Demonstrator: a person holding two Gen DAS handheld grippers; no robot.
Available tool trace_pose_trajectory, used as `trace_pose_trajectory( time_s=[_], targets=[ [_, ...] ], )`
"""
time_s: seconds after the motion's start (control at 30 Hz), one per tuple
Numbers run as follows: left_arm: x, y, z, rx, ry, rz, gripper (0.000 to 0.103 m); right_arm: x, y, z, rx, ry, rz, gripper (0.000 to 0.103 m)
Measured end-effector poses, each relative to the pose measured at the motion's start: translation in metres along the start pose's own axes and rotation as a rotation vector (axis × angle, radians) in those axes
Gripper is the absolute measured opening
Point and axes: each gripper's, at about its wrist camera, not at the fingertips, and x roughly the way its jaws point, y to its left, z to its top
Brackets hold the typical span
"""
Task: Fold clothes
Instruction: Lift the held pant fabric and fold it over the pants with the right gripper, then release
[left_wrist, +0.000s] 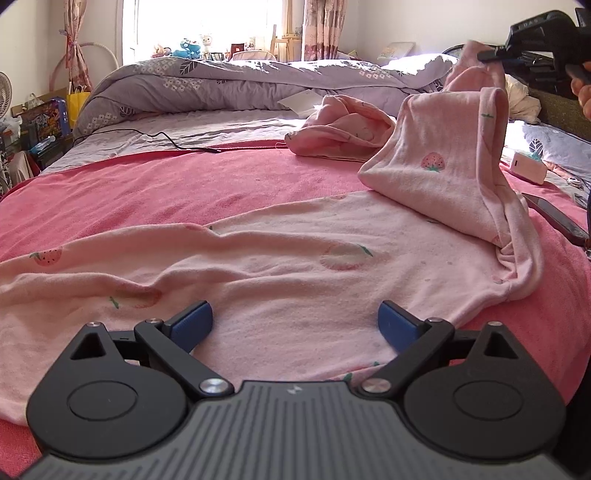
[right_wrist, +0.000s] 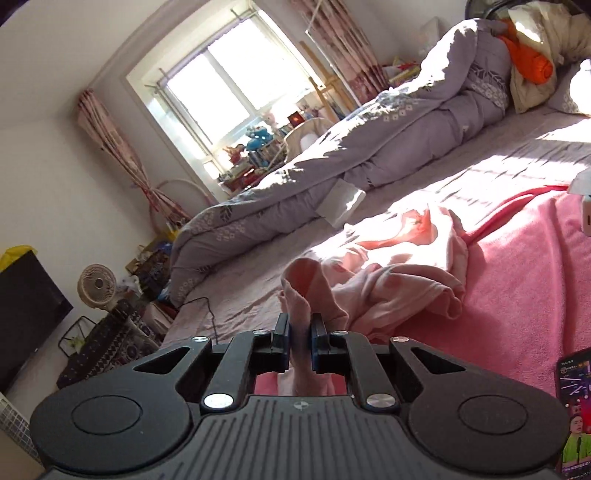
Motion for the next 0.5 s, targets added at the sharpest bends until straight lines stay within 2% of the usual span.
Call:
trace_pose_trajectory(
  time_s=[0.07,0.17,0.3,0.5],
  targets=[
    [-0.002,0.001,-0.001,-0.005,-0.001,-0.004,0.097,0.003,0.02,-0.002,-0.008,0.048,0.11,0.01],
    [-0.005,0.002,-0.002,-0.01,-0.002,-0.007,0.097,0.009,0.045,-0.01,-0.052,0.097,0.19,0.01],
    [-0.006,0.002,-0.003,-0.008,-0.003,-0.007,0.097,0.018,0.055,-0.023,-0.065,0.151,0.195,0.01],
    [-0.007,0.001,-0.003,-0.014,-0.003,0.002,0.098,0.039,0.079,-0.059,-0.046,0.32,0.31,0.009]
  ],
)
